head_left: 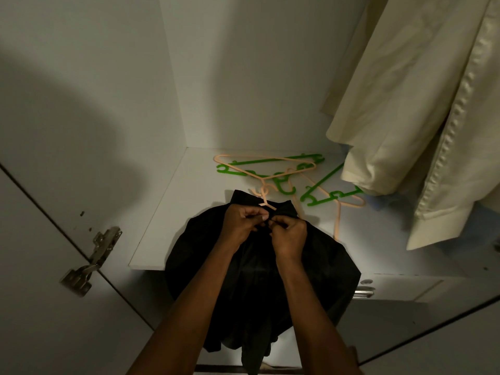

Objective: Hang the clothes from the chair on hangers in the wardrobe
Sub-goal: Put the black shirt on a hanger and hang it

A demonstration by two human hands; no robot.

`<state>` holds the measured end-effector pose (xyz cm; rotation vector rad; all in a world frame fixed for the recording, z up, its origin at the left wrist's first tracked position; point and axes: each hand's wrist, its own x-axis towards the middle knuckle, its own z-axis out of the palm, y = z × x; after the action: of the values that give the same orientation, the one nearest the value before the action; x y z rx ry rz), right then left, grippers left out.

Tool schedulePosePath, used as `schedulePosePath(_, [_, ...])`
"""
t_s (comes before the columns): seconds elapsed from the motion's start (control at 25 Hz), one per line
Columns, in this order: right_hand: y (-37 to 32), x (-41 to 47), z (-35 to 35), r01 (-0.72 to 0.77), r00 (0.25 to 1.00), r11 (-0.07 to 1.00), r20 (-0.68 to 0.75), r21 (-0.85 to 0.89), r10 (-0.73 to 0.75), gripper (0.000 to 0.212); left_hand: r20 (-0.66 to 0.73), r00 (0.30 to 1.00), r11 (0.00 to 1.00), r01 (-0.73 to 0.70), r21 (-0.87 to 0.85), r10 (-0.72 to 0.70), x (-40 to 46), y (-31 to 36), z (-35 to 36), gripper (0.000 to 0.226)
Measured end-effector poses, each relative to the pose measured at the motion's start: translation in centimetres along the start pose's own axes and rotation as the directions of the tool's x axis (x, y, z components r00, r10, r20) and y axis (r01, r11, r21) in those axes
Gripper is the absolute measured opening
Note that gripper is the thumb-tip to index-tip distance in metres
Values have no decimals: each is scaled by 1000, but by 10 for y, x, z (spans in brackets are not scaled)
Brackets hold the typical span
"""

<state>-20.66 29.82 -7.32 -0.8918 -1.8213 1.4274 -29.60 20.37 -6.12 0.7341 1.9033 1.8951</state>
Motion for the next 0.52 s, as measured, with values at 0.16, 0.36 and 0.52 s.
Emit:
schedulePosePath(0.16, [-7,-2,-7,-66,995,980,83,188,51,32,-27,1000,998,2,-69,-4,1,-2,4,15])
schedulePosePath(0.36, [-4,-2,-3,-37,998,987,53,156,29,20,-57,998,999,-6,-51,3,-2,-2,7,13])
schedulePosePath(0.52, [1,-2,5,22,1000,998,-22,54,-21,23,-122,992,999,20,-48,-25,-8,2,13,27])
